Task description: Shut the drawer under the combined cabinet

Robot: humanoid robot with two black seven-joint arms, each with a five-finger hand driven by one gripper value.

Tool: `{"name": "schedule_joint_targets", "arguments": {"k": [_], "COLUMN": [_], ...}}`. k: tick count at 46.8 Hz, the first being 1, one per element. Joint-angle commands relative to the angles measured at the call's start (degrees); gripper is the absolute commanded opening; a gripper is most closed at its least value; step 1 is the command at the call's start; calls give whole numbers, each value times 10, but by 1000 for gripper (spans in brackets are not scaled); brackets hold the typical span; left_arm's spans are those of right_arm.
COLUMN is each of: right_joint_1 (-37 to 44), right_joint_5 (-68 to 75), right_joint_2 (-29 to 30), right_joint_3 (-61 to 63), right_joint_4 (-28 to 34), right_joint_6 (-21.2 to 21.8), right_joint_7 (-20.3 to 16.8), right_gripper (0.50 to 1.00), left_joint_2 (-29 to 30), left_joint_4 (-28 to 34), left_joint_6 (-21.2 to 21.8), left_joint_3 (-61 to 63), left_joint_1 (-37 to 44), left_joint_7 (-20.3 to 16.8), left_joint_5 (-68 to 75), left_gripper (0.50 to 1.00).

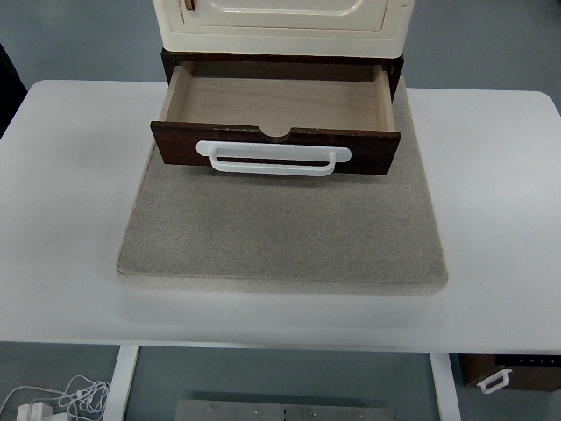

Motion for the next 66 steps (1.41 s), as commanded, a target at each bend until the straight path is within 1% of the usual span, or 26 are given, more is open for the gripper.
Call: {"name": "schedule_joint_targets", "arguments": {"k": [1, 19, 29, 36, 41, 45, 50, 58, 66], "right_joint_1": [0, 0, 0, 0, 0, 0, 0, 0, 0], "right_joint_5": [0, 0, 0, 0, 0, 0, 0, 0, 0], "right_joint_2": [0, 0, 0, 0, 0, 0, 0, 0, 0], "right_joint_3": [0, 0, 0, 0, 0, 0, 0, 0, 0], "right_joint_4": [0, 0, 0, 0, 0, 0, 0, 0, 0], "right_joint_6": [0, 0, 0, 0, 0, 0, 0, 0, 0], "right_joint_7": [0, 1, 0, 0, 0, 0, 0, 1, 1], "right_gripper": [952, 952, 952, 952, 952, 952, 952, 952, 952], "left_joint_2": [0, 19, 16, 9, -10, -17, -38, -49, -47], "left_joint_4": [-25, -170, -230, -253, -263, -275, -283, -295, -296], "left_joint_6": [1, -1, -3, -19, -32, -33, -33, -35, -75], "left_joint_3": [25, 151, 225, 283, 313, 338, 359, 404, 437], "left_joint_1": [-1, -2, -5, -5, 5, 11, 18, 22, 23], "left_joint_7": [0, 1, 1, 1, 1, 1, 1, 8, 11], "left_joint_5": [0, 28, 57, 117, 172, 190, 193, 228, 261], "left_gripper": [1000, 1000, 1000, 1000, 1000, 1000, 1000, 1000, 1000]}}
